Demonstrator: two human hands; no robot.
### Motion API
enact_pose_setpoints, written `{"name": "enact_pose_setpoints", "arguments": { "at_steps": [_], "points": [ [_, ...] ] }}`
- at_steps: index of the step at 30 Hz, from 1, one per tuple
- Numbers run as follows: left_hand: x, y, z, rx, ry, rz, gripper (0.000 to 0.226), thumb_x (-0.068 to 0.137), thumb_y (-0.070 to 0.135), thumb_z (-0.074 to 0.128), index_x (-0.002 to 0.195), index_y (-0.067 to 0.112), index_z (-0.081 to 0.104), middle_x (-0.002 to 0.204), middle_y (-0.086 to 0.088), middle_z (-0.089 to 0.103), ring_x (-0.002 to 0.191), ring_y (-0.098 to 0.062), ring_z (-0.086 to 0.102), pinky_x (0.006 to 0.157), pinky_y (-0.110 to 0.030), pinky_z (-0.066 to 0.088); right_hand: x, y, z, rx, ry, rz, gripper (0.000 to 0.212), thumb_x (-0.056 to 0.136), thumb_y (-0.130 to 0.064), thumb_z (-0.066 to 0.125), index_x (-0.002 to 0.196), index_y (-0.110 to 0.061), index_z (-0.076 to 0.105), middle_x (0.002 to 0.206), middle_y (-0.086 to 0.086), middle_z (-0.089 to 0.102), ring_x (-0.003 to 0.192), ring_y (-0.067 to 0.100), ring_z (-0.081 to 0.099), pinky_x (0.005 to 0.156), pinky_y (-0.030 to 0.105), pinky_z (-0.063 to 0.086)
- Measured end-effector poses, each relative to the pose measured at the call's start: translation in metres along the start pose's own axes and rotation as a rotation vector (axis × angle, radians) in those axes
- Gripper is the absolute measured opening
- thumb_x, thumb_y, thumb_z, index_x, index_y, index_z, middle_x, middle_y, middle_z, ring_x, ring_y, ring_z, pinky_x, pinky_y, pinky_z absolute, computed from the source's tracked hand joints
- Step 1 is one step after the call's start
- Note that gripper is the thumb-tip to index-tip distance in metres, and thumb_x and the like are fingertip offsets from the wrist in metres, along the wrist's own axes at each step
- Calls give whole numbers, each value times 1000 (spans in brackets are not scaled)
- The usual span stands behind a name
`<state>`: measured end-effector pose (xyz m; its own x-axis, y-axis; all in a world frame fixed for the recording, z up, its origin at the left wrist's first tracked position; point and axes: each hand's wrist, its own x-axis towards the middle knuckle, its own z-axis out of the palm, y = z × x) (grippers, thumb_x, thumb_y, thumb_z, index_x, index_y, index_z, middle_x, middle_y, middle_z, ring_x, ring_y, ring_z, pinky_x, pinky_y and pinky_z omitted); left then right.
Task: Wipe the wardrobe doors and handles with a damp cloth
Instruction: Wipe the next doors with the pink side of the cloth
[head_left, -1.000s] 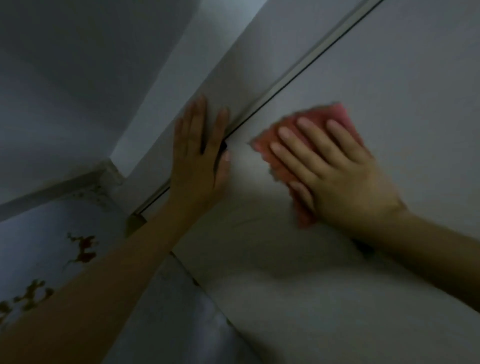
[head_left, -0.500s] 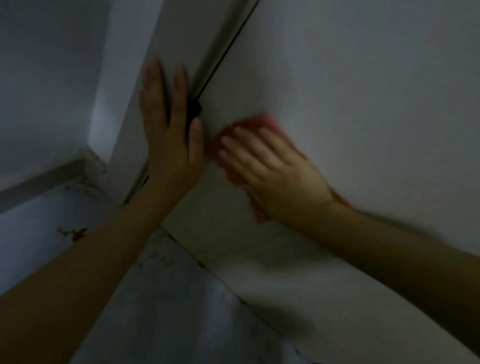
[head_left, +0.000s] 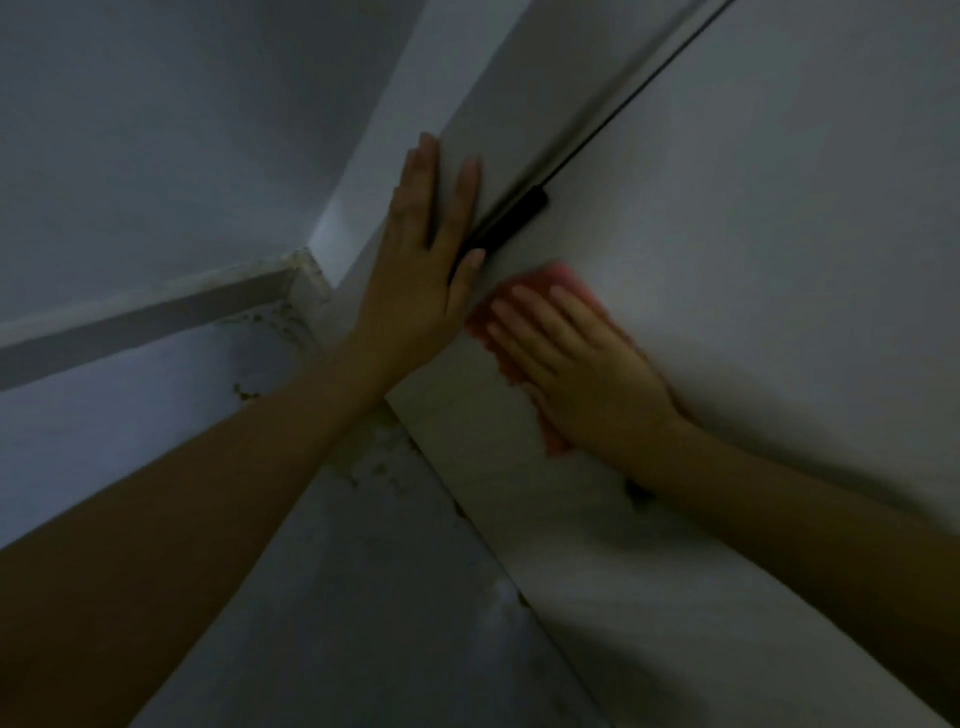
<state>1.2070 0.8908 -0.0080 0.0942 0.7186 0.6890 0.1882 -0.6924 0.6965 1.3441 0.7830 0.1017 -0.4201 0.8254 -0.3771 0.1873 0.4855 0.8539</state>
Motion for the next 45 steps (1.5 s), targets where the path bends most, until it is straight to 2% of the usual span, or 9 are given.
{"name": "enact_pose_setpoints", "arguments": {
  "at_steps": [2,4,7,11,14,23,32,38,45],
  "points": [
    [-1,-6,2,10,13,11,50,101,11,42,146,-5,25,150,-40,10,142,-47,8,119,-51,11,6,-26,7,13,-56,-105,68,94,-39,24,145,-3,-3,158,13,11,144,34,14,114,52,-16],
    [-6,-15,2,20,2,11,49,101,8,41,147,-2,25,151,-38,11,143,-46,8,118,-55,14,-11,-47,10,44,-253,-239,84,97,-47,30,140,-1,-25,148,19,-29,141,40,-15,98,57,-35],
    [-15,-23,1,17,-22,-30,51,100,8,40,149,4,23,153,-35,8,144,-43,5,116,-58,15,-38,-51,10,64,-405,-355,107,89,-63,40,135,-1,-34,128,23,-47,119,42,-43,79,54,-47],
    [-23,-23,8,38,5,-43,58,104,25,38,151,24,4,154,-29,2,146,-38,0,116,-58,12,-13,-38,10,131,-263,-211,104,92,-61,39,133,3,-32,142,16,-34,136,35,-28,92,52,-42],
    [-25,-21,19,52,56,-63,64,102,34,38,149,30,-6,154,-24,0,146,-32,-4,117,-56,7,19,-51,14,175,-294,-220,106,94,-61,31,120,8,-45,143,17,-37,139,39,-23,94,53,-36],
    [-24,-23,22,82,93,-88,72,101,32,45,149,35,-9,154,-28,5,146,-31,-3,120,-49,2,-18,-88,29,15,-488,-572,125,77,-80,43,129,3,-35,145,19,-34,140,41,-20,85,59,-33],
    [-33,-33,22,76,91,-70,74,100,31,48,148,38,-8,154,-21,5,146,-35,4,116,-57,18,47,-115,28,-57,-317,-427,81,99,-51,19,141,1,-26,156,17,-20,143,38,-15,99,58,-25],
    [-39,-39,20,92,70,-54,82,97,24,55,149,38,-7,154,-20,5,147,-32,2,116,-56,19,33,-124,32,-140,-378,-519,84,97,-53,24,144,0,-22,157,13,-18,144,34,-14,94,57,-28],
    [-38,-40,18,84,48,-36,75,99,28,50,149,36,-5,154,-23,6,147,-36,6,114,-56,21,85,-130,25,-141,-328,-420,71,101,-45,17,147,-2,-16,158,12,-17,144,34,-13,107,55,-17]
  ]
}}
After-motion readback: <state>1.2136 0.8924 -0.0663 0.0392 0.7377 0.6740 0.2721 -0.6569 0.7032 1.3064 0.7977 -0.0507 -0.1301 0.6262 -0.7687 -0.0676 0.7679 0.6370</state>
